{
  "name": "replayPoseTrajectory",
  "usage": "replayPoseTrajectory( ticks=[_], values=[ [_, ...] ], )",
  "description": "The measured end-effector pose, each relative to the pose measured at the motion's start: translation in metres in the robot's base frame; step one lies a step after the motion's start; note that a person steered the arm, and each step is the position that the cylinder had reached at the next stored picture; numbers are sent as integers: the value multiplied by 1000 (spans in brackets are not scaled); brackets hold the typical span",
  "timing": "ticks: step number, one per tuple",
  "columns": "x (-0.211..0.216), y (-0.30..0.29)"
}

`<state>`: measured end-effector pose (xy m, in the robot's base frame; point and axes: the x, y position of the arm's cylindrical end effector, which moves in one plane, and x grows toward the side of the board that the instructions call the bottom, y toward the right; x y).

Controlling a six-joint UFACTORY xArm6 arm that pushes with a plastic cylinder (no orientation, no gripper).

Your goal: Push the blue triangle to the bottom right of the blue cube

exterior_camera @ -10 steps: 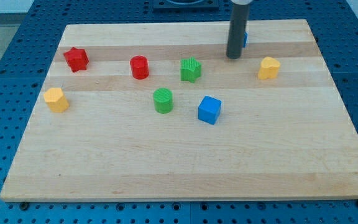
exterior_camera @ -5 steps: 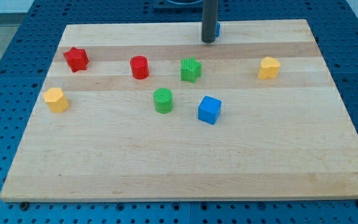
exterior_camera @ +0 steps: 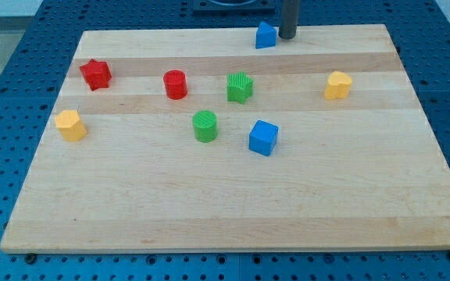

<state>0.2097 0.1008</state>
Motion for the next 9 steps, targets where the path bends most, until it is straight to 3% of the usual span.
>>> replayPoseTrajectory(
  ticks=[1, 2, 3, 4, 5, 7, 8, 9],
  values=[
    [-15, -36],
    [19, -86],
    [69, -86],
    [48, -82],
    [54, -83],
    [153, -53],
    [162, -42],
    [142, -34]
  ],
)
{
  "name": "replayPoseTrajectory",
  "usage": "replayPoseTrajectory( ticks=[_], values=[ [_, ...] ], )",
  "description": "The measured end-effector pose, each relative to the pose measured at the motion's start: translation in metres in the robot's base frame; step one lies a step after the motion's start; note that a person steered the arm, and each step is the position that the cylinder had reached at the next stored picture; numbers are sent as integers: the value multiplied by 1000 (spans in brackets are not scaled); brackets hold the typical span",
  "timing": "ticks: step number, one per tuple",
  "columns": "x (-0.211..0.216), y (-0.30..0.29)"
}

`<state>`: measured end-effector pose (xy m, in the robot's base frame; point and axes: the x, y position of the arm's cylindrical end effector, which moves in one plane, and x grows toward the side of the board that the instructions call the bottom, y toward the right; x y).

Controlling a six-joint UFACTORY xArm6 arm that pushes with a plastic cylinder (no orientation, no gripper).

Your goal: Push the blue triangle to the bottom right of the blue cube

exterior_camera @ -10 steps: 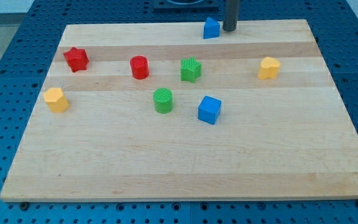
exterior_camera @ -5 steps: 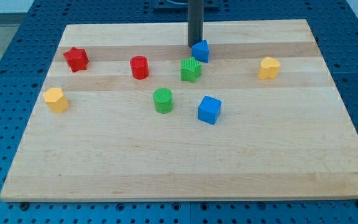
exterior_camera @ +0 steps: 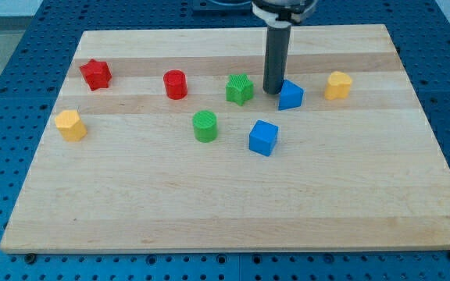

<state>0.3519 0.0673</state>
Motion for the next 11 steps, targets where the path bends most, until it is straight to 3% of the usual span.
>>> replayPoseTrajectory(
  ticks=[1, 3, 5, 7, 9, 11],
  values=[
    [9, 18],
    [76, 20],
    [23, 25],
    [74, 57],
    [127, -6],
    [89, 18]
  ],
)
